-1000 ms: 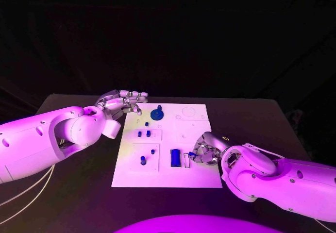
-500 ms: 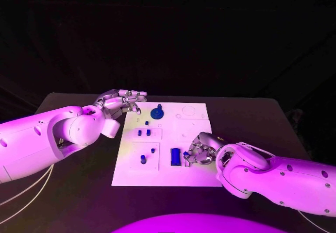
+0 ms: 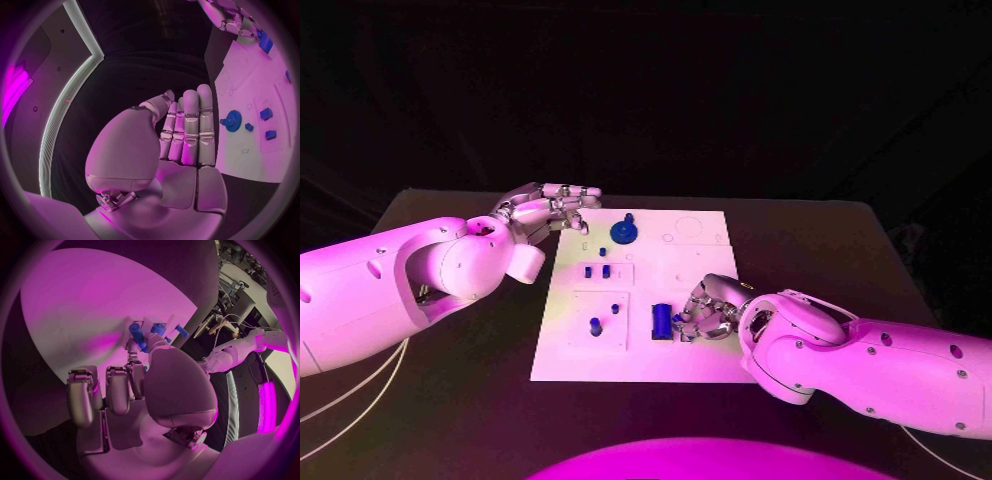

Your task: Assemble the parts on the task board

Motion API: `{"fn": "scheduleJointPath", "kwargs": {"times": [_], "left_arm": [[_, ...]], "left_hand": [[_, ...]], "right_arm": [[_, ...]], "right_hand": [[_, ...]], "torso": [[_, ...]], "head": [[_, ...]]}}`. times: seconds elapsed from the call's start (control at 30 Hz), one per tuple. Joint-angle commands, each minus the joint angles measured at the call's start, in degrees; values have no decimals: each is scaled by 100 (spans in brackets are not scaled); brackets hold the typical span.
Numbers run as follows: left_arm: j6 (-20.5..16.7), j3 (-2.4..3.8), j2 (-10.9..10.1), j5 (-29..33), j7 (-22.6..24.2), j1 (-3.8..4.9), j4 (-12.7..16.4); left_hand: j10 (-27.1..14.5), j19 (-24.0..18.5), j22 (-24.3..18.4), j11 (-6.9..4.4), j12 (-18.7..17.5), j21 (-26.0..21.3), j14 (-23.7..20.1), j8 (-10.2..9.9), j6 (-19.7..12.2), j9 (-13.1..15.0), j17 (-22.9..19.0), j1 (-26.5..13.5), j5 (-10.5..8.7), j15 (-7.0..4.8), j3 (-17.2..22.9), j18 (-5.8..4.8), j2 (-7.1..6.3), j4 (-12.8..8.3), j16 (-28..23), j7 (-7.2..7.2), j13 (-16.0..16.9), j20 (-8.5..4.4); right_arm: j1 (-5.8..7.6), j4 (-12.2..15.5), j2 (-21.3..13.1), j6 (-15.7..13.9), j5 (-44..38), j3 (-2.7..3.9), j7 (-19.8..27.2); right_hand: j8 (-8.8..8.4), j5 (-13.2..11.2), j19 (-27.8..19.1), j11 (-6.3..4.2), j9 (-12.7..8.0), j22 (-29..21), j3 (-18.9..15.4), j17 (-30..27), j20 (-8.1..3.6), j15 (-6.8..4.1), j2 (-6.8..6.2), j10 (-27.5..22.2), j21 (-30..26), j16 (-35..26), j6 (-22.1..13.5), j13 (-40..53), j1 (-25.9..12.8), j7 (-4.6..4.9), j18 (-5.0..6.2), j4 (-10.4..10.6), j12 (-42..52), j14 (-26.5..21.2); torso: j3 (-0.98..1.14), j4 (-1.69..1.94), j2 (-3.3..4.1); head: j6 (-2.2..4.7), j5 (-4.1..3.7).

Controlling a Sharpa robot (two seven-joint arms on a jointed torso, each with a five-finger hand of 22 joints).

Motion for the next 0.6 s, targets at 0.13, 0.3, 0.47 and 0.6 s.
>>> {"fn": "scheduleJointPath", "kwargs": {"times": [0.13,0.3,0.47,0.6], "left_arm": [[116,4,0,26,-11,5,23],[119,4,-7,26,-19,5,23],[129,4,-9,26,-23,5,23],[133,4,-10,26,-27,5,20]], "left_hand": [[-33,48,-5,4,22,-37,-40,-12,-40,-5,-5,-6,-3,12,-22,78,37,9,-40,-8,-5,4],[-33,48,-5,4,22,-37,-40,-12,-40,-5,-5,-6,-3,12,-22,78,37,9,-40,-8,-5,4],[-33,48,-5,4,22,-37,-40,-12,-40,-5,-5,-6,-3,12,-22,78,37,9,-40,-8,-5,4],[-33,48,-5,4,22,-37,-40,-12,-40,-5,-5,-6,-3,12,-22,78,37,9,-40,-8,-5,4]], "right_arm": [[-23,-34,-13,223,-194,-18,-190],[-27,-18,-35,239,-366,-18,-242],[-38,45,-86,209,-623,-18,-284],[-47,99,-127,135,-771,-17,-297]], "right_hand": [[82,-171,582,-23,51,1496,44,639,-42,-42,67,111,71,50,80,523,-268,-38,-112,27,147,423],[105,-178,599,-34,67,1508,63,669,-48,-50,81,153,113,68,104,587,-319,-53,-121,20,223,430],[127,-178,599,-49,82,1508,86,687,-55,-61,77,185,113,79,125,635,-318,-71,-121,0,280,434],[134,-175,599,-54,87,1508,93,695,-58,-64,72,197,113,83,131,652,-316,-77,-121,-6,301,436]], "torso": [[-2,11,2],[-1,17,5],[-3,17,6],[-1,14,8]], "head": [[-2,-14],[-7,-25],[0,-34],[1,-40]]}}
